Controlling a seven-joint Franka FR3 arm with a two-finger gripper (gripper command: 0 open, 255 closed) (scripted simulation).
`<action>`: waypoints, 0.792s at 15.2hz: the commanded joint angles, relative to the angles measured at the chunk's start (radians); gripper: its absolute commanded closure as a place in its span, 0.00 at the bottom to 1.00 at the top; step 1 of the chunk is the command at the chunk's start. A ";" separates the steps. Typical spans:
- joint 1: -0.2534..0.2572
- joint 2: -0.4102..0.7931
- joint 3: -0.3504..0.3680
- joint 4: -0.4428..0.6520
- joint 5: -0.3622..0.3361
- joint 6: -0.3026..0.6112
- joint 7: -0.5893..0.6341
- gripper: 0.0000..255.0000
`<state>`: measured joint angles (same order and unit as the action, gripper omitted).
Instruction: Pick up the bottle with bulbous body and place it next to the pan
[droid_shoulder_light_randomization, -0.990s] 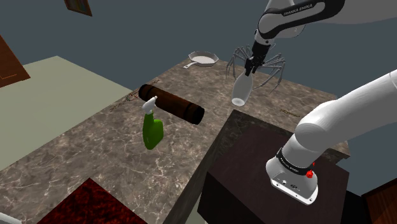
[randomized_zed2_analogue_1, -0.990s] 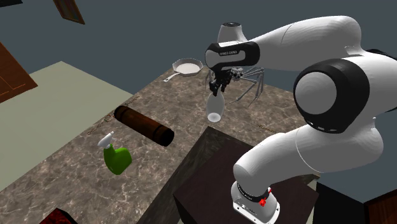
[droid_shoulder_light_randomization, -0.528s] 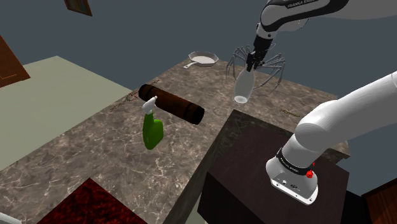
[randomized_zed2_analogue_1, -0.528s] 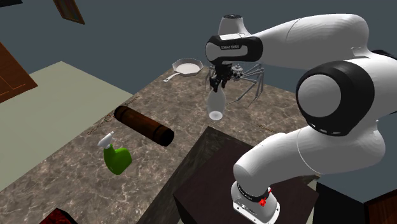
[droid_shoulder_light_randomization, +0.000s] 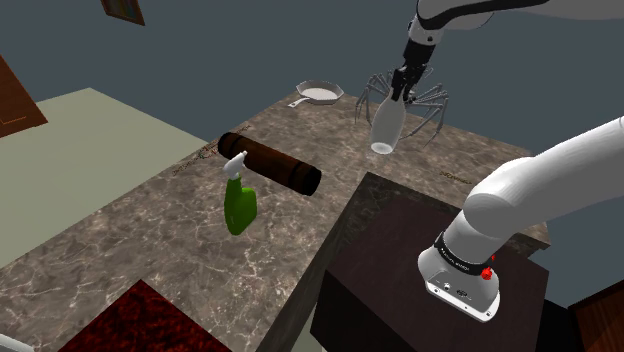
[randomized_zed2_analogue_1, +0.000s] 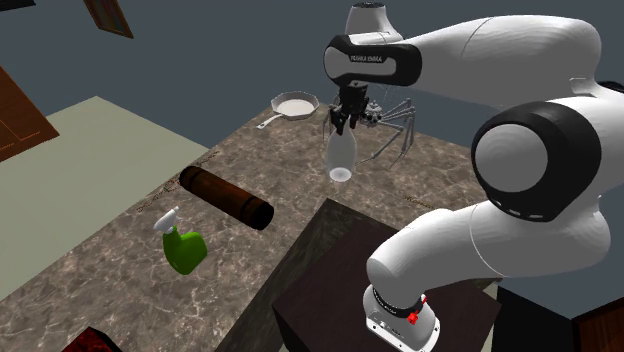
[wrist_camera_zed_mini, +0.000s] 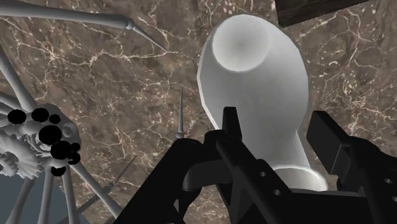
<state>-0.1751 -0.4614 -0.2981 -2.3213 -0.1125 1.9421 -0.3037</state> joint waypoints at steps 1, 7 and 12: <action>0.002 0.000 0.003 0.028 0.002 -0.028 0.000 1.00; 0.004 -0.003 0.010 0.106 0.007 -0.109 0.001 1.00; 0.007 0.001 0.015 0.176 0.011 -0.175 0.000 1.00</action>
<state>-0.1692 -0.4616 -0.2854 -2.1585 -0.1029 1.7791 -0.3056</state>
